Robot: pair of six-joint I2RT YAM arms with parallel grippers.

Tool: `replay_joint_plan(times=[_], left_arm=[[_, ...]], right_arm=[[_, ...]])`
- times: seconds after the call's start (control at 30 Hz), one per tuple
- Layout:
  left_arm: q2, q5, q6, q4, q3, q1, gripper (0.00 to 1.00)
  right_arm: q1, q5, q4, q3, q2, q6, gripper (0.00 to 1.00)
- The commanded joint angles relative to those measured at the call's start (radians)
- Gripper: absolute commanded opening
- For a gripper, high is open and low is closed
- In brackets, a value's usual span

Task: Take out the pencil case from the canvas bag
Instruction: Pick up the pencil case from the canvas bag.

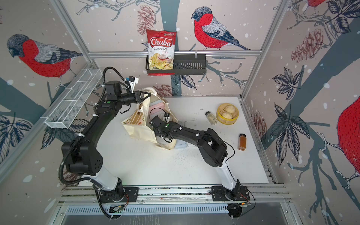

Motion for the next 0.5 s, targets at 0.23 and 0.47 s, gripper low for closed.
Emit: replay_joint_plan(times=[0.23, 0.47], left_arm=[[0.002, 0.008, 0.017, 0.072, 0.005, -0.004, 0.00], [-0.002, 0.008, 0.020, 0.070, 0.006, -0.004, 0.00]], right_arm=[[0.001, -0.088, 0.151, -0.071, -0.051, 0.003, 1.00], [-0.003, -0.093, 0.157, -0.073, -0.036, 0.003, 0.99]])
